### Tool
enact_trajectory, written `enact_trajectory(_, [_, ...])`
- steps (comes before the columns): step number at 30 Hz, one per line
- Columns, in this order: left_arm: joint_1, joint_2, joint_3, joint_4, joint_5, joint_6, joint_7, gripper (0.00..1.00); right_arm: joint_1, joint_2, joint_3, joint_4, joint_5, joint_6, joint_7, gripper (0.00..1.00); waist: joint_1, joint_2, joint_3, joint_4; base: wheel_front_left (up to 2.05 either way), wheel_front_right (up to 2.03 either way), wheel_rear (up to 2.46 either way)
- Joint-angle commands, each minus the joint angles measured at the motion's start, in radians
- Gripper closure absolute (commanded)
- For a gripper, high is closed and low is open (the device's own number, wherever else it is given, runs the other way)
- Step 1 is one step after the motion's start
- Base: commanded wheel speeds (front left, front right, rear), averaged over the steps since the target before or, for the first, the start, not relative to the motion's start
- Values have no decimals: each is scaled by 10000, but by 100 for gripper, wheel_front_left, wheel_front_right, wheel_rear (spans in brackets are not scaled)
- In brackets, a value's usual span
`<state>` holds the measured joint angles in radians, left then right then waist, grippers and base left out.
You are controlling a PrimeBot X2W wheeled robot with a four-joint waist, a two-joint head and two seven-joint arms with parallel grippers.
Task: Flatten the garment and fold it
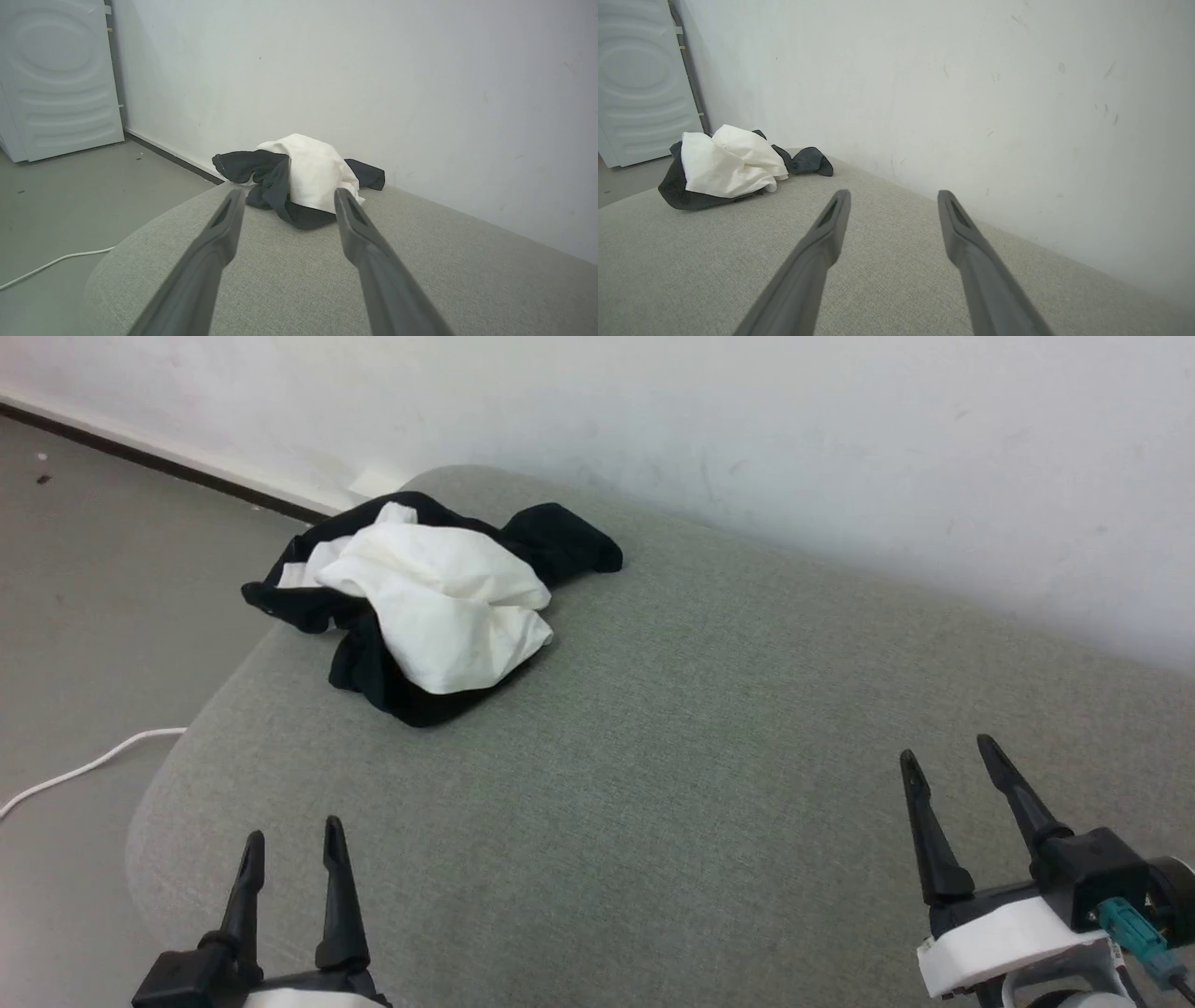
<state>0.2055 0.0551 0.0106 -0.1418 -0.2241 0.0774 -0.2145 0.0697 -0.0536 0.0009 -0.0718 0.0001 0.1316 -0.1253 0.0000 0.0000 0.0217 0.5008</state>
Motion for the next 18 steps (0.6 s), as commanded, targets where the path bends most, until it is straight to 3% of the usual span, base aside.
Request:
enact_trajectory(1, [131,-42,32,-75,-77,65,-110,0,131,28,8,-46,-35,-8,-88,0,0,0,3,86,0,0,0])
enact_trajectory(18, [478,-49,94,-295,-379,119,-465,0,261,34,-55,-59,65,-9,-360,0,0,0,-121,747,0,0,0])
